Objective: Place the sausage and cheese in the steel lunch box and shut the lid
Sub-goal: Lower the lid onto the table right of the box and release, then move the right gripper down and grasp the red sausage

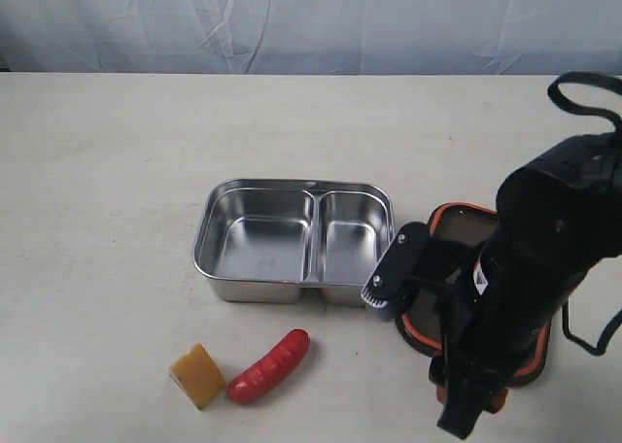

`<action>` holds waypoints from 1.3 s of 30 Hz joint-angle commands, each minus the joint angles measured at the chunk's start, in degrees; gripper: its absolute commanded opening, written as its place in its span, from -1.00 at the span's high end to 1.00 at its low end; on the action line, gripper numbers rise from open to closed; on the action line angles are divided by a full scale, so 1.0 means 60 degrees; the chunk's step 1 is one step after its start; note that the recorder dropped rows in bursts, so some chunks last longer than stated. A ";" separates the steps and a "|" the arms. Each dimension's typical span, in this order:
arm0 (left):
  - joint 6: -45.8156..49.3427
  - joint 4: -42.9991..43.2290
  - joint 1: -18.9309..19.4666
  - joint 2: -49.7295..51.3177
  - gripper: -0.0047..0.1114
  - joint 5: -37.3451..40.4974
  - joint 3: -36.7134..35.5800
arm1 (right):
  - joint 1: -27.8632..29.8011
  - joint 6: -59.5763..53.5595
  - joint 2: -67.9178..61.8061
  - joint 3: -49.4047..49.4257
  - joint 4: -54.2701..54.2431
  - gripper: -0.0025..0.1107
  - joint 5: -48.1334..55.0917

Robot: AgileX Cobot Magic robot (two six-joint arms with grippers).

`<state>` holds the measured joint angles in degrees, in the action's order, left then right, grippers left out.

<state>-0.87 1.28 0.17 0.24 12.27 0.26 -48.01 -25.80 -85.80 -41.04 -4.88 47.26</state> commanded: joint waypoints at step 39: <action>-0.0002 -0.0081 0.0045 -0.0040 0.91 -0.0023 -0.0044 | -0.3054 -0.5215 -0.3655 -0.2800 -0.0735 -0.07 -0.3091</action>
<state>-0.87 1.27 0.17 0.24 12.27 0.26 -66.19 -56.80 -106.62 -56.14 -9.48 23.79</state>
